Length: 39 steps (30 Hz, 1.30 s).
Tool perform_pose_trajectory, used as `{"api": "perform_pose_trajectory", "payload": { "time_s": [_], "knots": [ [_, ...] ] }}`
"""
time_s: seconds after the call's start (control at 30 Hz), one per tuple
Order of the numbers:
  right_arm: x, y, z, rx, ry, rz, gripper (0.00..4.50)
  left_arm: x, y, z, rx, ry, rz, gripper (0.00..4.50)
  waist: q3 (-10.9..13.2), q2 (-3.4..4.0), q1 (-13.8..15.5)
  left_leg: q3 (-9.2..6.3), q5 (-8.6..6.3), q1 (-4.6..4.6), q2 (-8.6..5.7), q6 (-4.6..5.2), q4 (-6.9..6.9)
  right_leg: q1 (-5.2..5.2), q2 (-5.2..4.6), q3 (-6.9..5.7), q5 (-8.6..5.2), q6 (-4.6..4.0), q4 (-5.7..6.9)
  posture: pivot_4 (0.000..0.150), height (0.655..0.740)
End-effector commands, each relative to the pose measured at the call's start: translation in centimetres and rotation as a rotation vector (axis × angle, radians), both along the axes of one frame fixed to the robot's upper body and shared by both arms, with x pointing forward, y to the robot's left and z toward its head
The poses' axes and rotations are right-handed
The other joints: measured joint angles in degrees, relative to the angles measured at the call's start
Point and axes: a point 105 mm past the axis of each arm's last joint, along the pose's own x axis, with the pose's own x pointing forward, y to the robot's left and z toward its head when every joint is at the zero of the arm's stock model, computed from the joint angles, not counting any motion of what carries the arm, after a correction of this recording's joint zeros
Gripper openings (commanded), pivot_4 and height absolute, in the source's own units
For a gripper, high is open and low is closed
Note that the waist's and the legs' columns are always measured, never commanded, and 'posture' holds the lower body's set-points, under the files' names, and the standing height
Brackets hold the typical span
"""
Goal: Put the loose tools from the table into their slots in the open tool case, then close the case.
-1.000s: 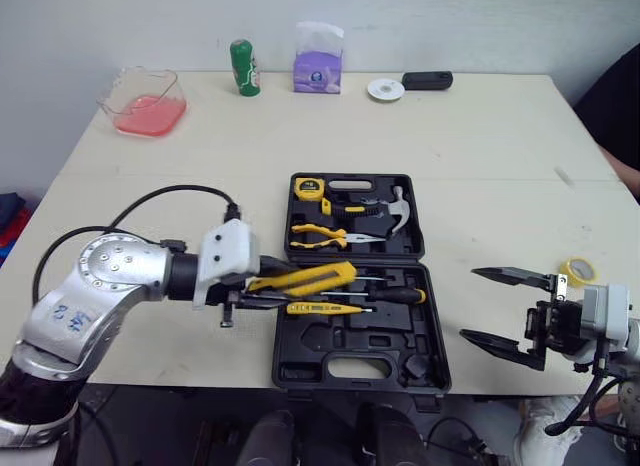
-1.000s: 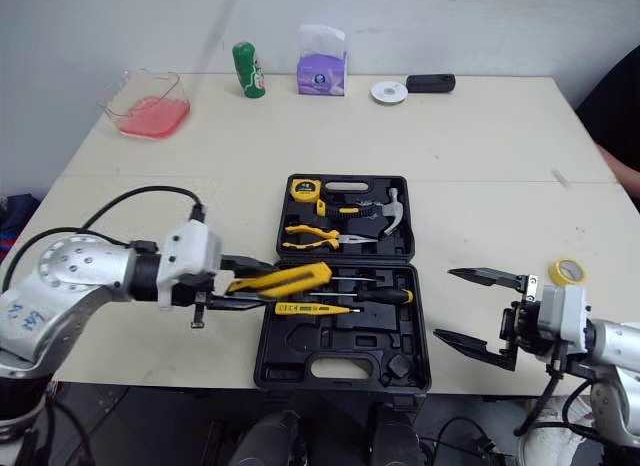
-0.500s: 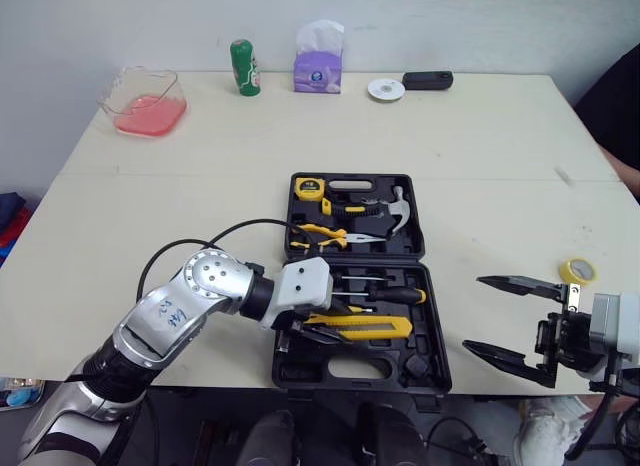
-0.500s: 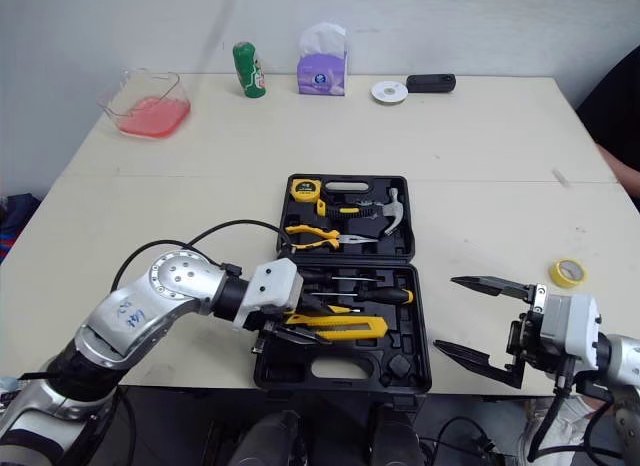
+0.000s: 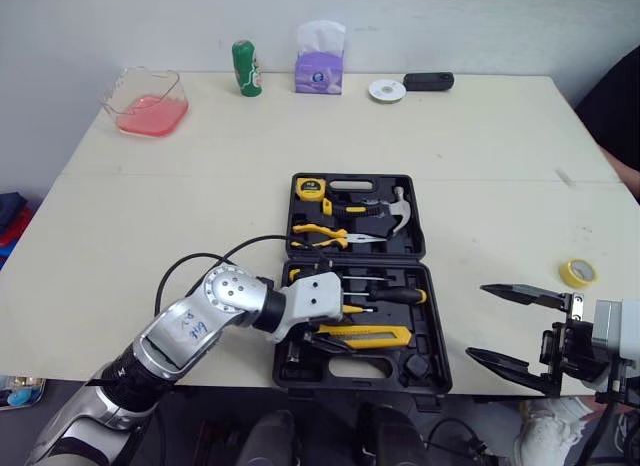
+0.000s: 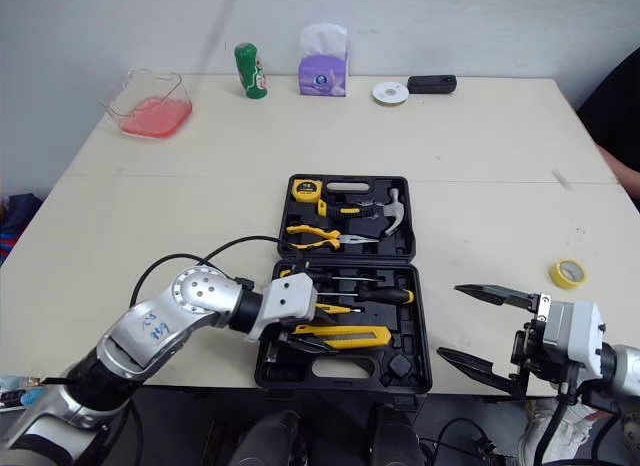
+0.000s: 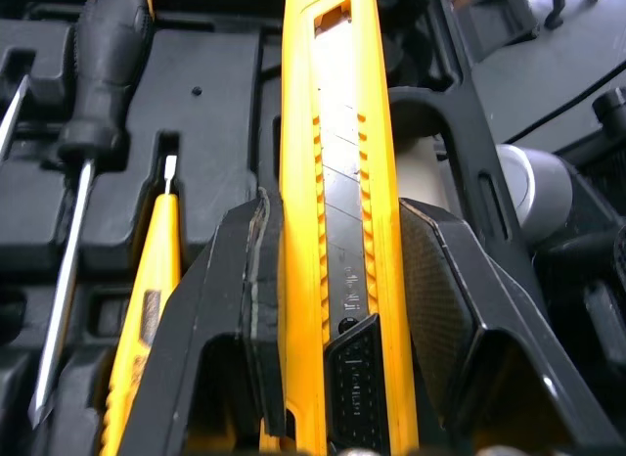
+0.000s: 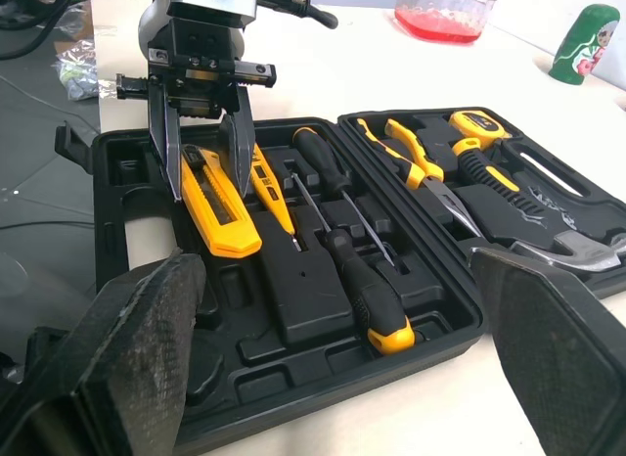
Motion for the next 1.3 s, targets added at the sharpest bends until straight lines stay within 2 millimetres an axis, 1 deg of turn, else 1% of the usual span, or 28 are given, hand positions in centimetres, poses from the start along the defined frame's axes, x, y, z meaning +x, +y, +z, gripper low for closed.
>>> {"api": "perform_pose_trajectory", "payload": {
  "time_s": [0.03,0.2,0.43,0.5,0.53,0.6,0.63,0.8,0.97,1.03,1.1,1.13,1.2,1.23,1.27,1.3],
  "knots": [
    [-0.4,0.0,1.1,-0.008,-0.052,0.008,4.5,-0.3,-0.3,-0.3,0.003,-0.011,0.0,1.26,0.0,0.0,-0.04,0.0,0.0,0.0,0.0,0.0,0.0,0.0,0.0,0.01,0.0,0.0,0.0,0.15,0.74],
    [-0.4,0.0,1.1,-0.008,-0.052,0.007,4.5,-0.2,0.1,-1.0,0.037,-0.025,0.005,1.26,0.0,0.0,-0.08,0.0,0.0,-0.01,0.0,0.0,0.0,-0.01,0.02,0.0,0.0,0.0,0.0,0.15,0.74],
    [-0.4,-0.1,0.9,-0.007,-0.052,-0.003,4.5,-0.1,0.5,-1.4,0.068,-0.039,-0.005,1.26,0.0,0.0,-0.04,0.0,0.0,0.0,0.0,0.0,0.0,-0.01,0.0,0.0,0.0,0.0,-0.01,0.15,0.74],
    [-0.4,-0.2,0.8,-0.007,-0.052,-0.006,4.5,-0.4,0.6,-1.3,0.068,-0.031,-0.033,2.28,0.0,0.0,-0.05,0.0,0.0,-0.01,0.0,0.0,0.0,-0.01,0.01,0.0,0.0,0.0,0.0,0.15,0.74],
    [-0.4,-0.2,0.8,-0.008,-0.053,-0.007,4.5,-0.6,0.6,-1.2,0.068,-0.03,-0.049,2.56,0.0,0.0,-0.05,0.0,0.0,0.0,0.0,0.0,0.0,-0.01,0.01,0.0,0.0,0.0,0.0,0.15,0.74],
    [-0.3,-0.2,0.6,-0.007,-0.052,-0.009,4.5,-0.4,0.2,-0.8,0.03,-0.082,-0.063,3.57,-0.01,0.01,-0.04,0.0,0.0,0.0,0.0,0.0,0.0,-0.01,0.01,-0.01,0.0,0.0,-0.01,0.15,0.74],
    [-0.2,-0.3,0.5,-0.007,-0.053,-0.01,4.5,-0.5,0.1,-0.6,0.019,-0.09,-0.071,3.91,-0.01,0.01,-0.04,0.01,0.0,-0.01,-0.01,0.0,0.0,-0.01,0.01,-0.01,0.0,0.0,0.0,0.15,0.74],
    [0.3,-0.6,0.1,-0.009,-0.061,-0.017,4.5,-0.7,0.5,0.5,-0.046,-0.099,-0.138,3.91,0.0,0.0,-0.03,0.0,0.0,-0.02,-0.01,0.0,0.09,-0.01,0.0,-0.01,0.0,0.0,0.04,0.15,0.74],
    [0.4,-1.3,0.0,-0.018,-0.067,-0.038,4.5,0.2,1.1,1.5,-0.115,-0.156,-0.139,3.91,-0.01,0.0,-0.02,-0.02,0.0,-0.04,-0.01,0.01,0.13,-0.01,-0.01,-0.03,0.0,0.0,0.04,0.15,0.74],
    [0.3,-1.6,0.0,-0.023,-0.065,-0.048,4.5,0.5,1.1,2.2,-0.175,-0.18,-0.132,3.91,-0.01,0.0,0.0,-0.02,0.0,-0.04,-0.01,0.01,0.14,-0.01,0.0,-0.04,0.0,0.0,0.05,0.15,0.74],
    [0.1,-1.8,0.0,-0.024,-0.06,-0.055,4.5,0.5,0.9,3.1,-0.272,-0.172,-0.142,3.91,-0.01,0.0,0.01,-0.02,0.0,-0.05,-0.01,0.02,0.15,0.0,-0.01,-0.05,0.0,0.0,0.06,0.15,0.74],
    [0.1,-1.9,-0.1,-0.024,-0.057,-0.057,4.5,0.4,0.8,3.3,-0.308,-0.165,-0.14,3.66,-0.01,0.0,0.04,-0.03,-0.01,-0.06,-0.01,0.02,0.16,0.0,-0.02,-0.06,0.0,0.0,0.06,0.15,0.74],
    [-0.1,-2.0,-0.2,-0.023,-0.052,-0.062,4.5,-0.3,0.9,3.6,-0.372,-0.097,-0.173,3.07,-0.01,0.0,-0.02,-0.04,-0.01,-0.06,-0.01,0.03,0.17,0.0,-0.02,-0.05,0.0,0.01,0.06,0.15,0.74],
    [-0.2,-2.0,-0.2,-0.023,-0.051,-0.064,4.5,-0.3,0.9,3.6,-0.386,-0.099,-0.171,2.47,0.0,0.0,-0.03,-0.03,-0.01,-0.05,-0.01,0.03,0.18,0.0,-0.02,-0.05,0.01,0.01,0.07,0.15,0.74],
    [-0.2,-2.0,-0.2,-0.023,-0.05,-0.065,4.5,-0.2,0.9,3.7,-0.401,-0.097,-0.162,2.18,0.0,0.0,-0.04,-0.03,-0.01,-0.05,0.0,0.03,0.18,0.0,-0.03,-0.05,0.01,0.01,0.08,0.15,0.74],
    [-0.2,-2.0,-0.3,-0.023,-0.049,-0.066,4.5,-0.1,1.0,3.6,-0.409,-0.092,-0.152,1.66,-0.01,0.0,-0.04,-0.04,-0.01,-0.05,0.0,0.03,0.19,0.0,-0.03,-0.05,0.01,0.01,0.09,0.15,0.74]
  ]
}}
